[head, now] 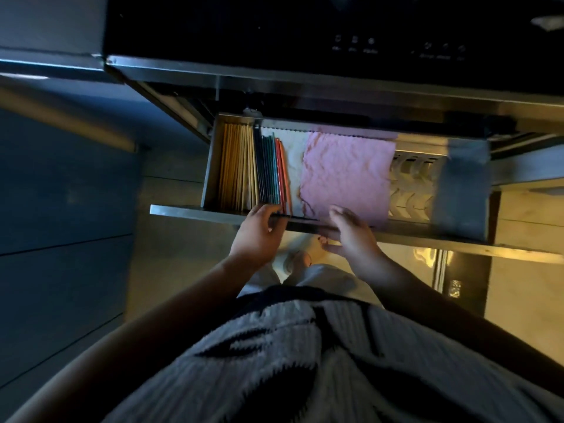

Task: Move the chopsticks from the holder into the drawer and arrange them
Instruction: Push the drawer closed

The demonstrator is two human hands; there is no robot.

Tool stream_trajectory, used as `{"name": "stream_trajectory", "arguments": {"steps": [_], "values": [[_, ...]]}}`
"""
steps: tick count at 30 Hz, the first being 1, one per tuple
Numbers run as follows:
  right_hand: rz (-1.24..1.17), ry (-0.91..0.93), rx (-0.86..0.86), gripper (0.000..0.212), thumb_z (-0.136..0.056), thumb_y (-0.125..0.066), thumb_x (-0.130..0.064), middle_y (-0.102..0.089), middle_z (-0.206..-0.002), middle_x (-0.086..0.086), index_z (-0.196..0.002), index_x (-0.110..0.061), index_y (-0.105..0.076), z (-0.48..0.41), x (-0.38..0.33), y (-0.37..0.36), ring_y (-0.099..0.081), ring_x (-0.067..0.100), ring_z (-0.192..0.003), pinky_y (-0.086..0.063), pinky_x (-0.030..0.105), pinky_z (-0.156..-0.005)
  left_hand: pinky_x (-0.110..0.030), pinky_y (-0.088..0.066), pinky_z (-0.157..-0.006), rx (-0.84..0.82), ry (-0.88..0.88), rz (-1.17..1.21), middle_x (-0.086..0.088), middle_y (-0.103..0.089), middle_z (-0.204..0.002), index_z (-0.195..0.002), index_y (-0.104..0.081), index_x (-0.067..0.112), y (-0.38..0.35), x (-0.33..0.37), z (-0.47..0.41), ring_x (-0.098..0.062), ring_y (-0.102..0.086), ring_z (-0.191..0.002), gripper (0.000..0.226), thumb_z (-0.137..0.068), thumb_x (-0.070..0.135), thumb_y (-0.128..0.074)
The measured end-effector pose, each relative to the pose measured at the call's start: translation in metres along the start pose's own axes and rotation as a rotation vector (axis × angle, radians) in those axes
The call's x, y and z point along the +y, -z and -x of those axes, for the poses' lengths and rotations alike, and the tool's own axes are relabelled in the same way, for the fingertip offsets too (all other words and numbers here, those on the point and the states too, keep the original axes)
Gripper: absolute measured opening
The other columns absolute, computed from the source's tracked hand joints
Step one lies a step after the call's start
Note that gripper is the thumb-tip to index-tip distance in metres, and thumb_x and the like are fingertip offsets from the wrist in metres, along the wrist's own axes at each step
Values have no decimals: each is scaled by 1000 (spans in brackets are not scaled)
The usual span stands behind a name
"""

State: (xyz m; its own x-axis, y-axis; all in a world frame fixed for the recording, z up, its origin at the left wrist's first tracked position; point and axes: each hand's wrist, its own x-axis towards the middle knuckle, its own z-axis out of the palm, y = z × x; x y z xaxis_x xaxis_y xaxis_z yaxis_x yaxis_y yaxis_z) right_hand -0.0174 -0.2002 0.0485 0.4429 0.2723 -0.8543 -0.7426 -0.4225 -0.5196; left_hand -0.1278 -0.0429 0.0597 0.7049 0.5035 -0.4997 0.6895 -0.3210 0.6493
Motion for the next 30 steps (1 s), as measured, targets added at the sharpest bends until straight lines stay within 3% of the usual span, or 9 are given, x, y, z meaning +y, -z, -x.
{"name": "stream_trajectory", "arguments": {"steps": [2,5,7,10,14,16,21,26,30], "values": [[-140,-125,-20,23,-97,-47,-43,-70,-114,2,-107,-28,-62,15,8,9,-68,21,-95,-55,35,-69,-26,-46,-80,-12,172,114,0,-63,-104,-114,-64,16,-1,-1,12,-14,-61,-92,23,-94,24,-58],[-224,-237,-4,41,-98,-39,-50,-71,-111,6,-105,-19,-65,25,21,23,-69,25,-94,-51,39,-78,-32,-44,-69,-68,584,523,-9,-61,-90,-93,-62,11,-4,2,19,-24,-59,-81,15,-97,24,-55],[-316,-332,12,52,-97,-38,-54,-68,-116,11,-108,-11,-63,25,27,35,-67,30,-95,-51,44,-81,-36,-47,-68,-136,827,742,-9,-63,-94,-101,-60,11,-4,6,18,-24,-60,-80,23,-98,33,-54],[-572,-461,1,72,-92,-39,-63,-56,-134,20,-134,-5,-43,21,30,51,-61,41,-103,-50,53,-83,-48,-47,-84,-163,973,975,-14,-58,-127,-131,-48,7,-5,4,12,-33,-58,-113,48,-98,42,-51],[-852,-481,-37,93,-77,-44,-78,-40,-148,18,-144,-13,-33,17,23,68,-41,42,-132,-31,61,-107,-55,-38,-99,-200,981,1253,-16,-38,-151,-149,-33,13,-5,5,6,-39,-40,-134,69,-95,55,-45],[-929,-482,-63,103,-70,-47,-82,-39,-149,19,-146,-14,-30,17,19,72,-41,41,-130,-29,62,-106,-56,-32,-103,-253,980,1308,-18,-42,-147,-146,-37,13,-4,9,4,-39,-38,-135,77,-91,65,-44],[-1071,-474,-89,117,-59,-55,-84,-33,-151,23,-149,-15,-24,17,13,72,-37,42,-133,-33,67,-93,-57,-34,-94,-212,978,1430,-23,-46,-140,-139,-44,11,-11,19,-1,-38,-41,-131,89,-80,77,-47],[-1053,-463,-42,122,-53,-59,-85,-33,-150,24,-149,-19,-23,12,6,68,-37,44,-133,-30,68,-98,-59,-39,-88,-163,951,1474,-23,-55,-128,-137,-48,14,-21,21,-5,-38,-51,-119,94,-73,82,-50],[-1007,-420,-71,129,-50,-57,-88,-33,-150,24,-151,-17,-17,5,-6,65,-38,43,-133,-33,64,-100,-56,-34,-106,-161,930,1505,-22,-56,-129,-139,-47,18,-25,27,-15,-37,-51,-122,99,-68,87,-48]]}}
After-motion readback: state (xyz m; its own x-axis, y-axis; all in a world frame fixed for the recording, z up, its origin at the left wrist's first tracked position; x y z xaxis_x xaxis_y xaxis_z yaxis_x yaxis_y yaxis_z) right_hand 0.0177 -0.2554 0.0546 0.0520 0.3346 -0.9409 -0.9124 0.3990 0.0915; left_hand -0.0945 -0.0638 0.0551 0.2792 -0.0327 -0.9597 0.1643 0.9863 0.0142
